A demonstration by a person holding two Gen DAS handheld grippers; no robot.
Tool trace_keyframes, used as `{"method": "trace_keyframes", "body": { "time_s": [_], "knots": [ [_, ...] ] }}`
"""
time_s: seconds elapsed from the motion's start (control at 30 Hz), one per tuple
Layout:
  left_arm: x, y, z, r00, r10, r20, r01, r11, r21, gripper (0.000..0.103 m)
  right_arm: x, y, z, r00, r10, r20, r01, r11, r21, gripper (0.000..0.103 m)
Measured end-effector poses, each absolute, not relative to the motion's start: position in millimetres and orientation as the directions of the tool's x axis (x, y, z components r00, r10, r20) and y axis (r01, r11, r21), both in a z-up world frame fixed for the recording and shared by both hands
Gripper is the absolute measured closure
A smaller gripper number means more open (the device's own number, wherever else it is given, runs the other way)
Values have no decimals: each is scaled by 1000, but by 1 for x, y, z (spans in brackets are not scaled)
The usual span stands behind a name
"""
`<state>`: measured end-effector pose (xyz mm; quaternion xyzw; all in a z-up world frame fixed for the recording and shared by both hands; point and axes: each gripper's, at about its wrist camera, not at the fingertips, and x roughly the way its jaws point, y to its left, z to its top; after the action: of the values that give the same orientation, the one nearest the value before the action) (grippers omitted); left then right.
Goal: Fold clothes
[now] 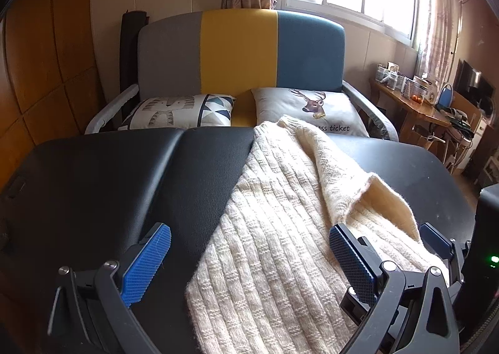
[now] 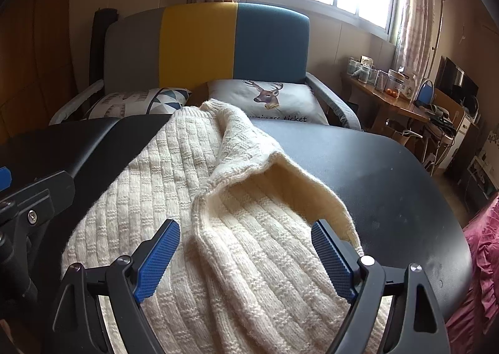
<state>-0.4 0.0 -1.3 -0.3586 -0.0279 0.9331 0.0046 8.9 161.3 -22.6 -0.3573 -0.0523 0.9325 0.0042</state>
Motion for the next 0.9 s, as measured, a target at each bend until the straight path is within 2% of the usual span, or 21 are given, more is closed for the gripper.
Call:
{"method": "trace_keyframes", "body": {
  "time_s": [0.3, 0.37, 0.47, 0.57, 0.73, 0.87, 0.9],
  "knots": [
    [-4, -1, -14, -714, 68, -697, -18, -997, -79, 1, 11, 171, -34, -716, -37, -697, 69, -997, -18, 15],
    [-5, -1, -17, -707, 79, -703, -25, -996, -86, 0, 16, 181, -30, -715, -107, -691, 94, -994, 57, 15],
    [-9, -9, -33, -643, 239, -728, -89, -967, -238, 0, 20, 204, -28, -689, -229, -688, 127, -972, 196, 15],
    [-11, -18, -50, -574, 387, -721, -127, -913, -388, 0, 21, 234, -34, -622, -384, -683, 129, -910, 394, 15],
    [1, -25, -67, -560, 381, -736, -139, -919, -369, 0, 34, 287, -42, -564, -555, -612, 94, -779, 620, 15],
    [5, -38, -74, -509, 505, -697, -193, -856, -479, 0, 49, 327, -45, -567, -622, -541, 48, -680, 732, 15],
    [7, -37, -77, -507, 503, -700, -202, -859, -471, 0, 52, 336, -44, -582, -623, -523, 30, -659, 752, 15]
  ]
}}
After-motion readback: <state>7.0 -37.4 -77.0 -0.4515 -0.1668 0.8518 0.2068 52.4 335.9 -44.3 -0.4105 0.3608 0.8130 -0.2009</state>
